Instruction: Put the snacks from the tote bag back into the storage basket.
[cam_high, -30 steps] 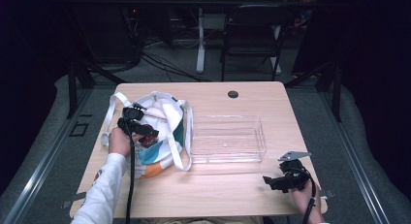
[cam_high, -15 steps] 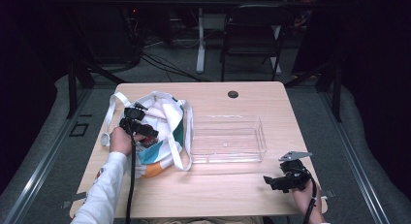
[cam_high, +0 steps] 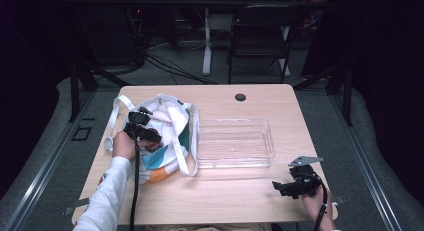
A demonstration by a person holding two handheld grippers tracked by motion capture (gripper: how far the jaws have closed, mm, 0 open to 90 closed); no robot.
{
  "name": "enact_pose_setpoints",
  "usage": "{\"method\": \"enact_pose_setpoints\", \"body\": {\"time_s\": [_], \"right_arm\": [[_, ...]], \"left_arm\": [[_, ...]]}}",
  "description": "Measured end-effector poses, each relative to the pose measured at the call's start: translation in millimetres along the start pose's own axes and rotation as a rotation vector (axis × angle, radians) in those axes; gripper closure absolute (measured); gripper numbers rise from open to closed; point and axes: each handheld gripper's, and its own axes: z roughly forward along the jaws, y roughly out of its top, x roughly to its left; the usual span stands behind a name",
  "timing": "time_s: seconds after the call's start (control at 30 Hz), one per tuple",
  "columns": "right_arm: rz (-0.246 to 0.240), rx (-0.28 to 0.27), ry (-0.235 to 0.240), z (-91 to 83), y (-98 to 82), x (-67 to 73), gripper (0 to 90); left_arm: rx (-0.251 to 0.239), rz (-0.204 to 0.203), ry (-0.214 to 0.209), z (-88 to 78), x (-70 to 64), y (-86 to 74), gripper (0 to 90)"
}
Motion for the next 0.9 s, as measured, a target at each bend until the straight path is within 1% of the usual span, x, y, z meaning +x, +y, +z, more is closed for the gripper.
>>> {"method": "enact_pose_setpoints", "body": {"time_s": [0.07,0.1,0.23,0.3,0.47,0.6,0.7,0.73,0.77,0.87,0.9], "right_arm": [[0.000,0.000,0.000,-0.2,0.1,-0.1,14.7],[0.000,-0.001,-0.001,-0.3,0.1,-0.1,14.7],[0.001,-0.004,-0.003,-1.2,-0.2,-0.8,14.7],[0.009,-0.012,-0.005,-2.1,-1.0,-0.9,14.6],[0.014,-0.014,-0.009,-3.8,-1.7,-1.7,14.6],[0.008,-0.007,-0.009,-4.5,-2.0,-1.5,14.6],[0.012,-0.010,-0.008,-4.9,-2.9,-1.6,14.6],[0.014,-0.014,-0.013,-5.4,-3.4,-1.7,14.6],[0.013,-0.014,-0.016,-5.7,-3.5,-1.8,14.6],[0.010,-0.012,-0.016,-6.2,-3.5,-2.0,14.6],[0.012,-0.015,-0.017,-5.8,-3.5,-1.8,14.7]], "left_arm": [[0.002,0.007,0.005,-0.9,-0.2,0.1,25.4],[-0.010,0.006,0.009,-0.7,-0.7,-0.4,25.6],[-0.011,0.007,0.002,-2.5,-0.8,-0.8,25.9],[-0.010,0.020,0.003,-4.0,-1.5,-0.4,26.0],[-0.012,0.028,0.003,-5.8,-3.6,-0.1,26.1],[-0.022,0.028,0.001,-10.5,-2.8,0.3,26.2],[-0.022,0.035,0.001,-14.7,-3.9,0.7,26.2],[-0.022,0.045,0.002,-16.6,-4.0,0.8,26.2],[-0.025,0.040,0.004,-17.4,-4.8,0.5,26.1],[-0.025,0.051,0.004,-21.3,-4.6,0.8,26.2],[-0.029,0.048,0.004,-22.1,-4.9,0.5,26.2]]}}
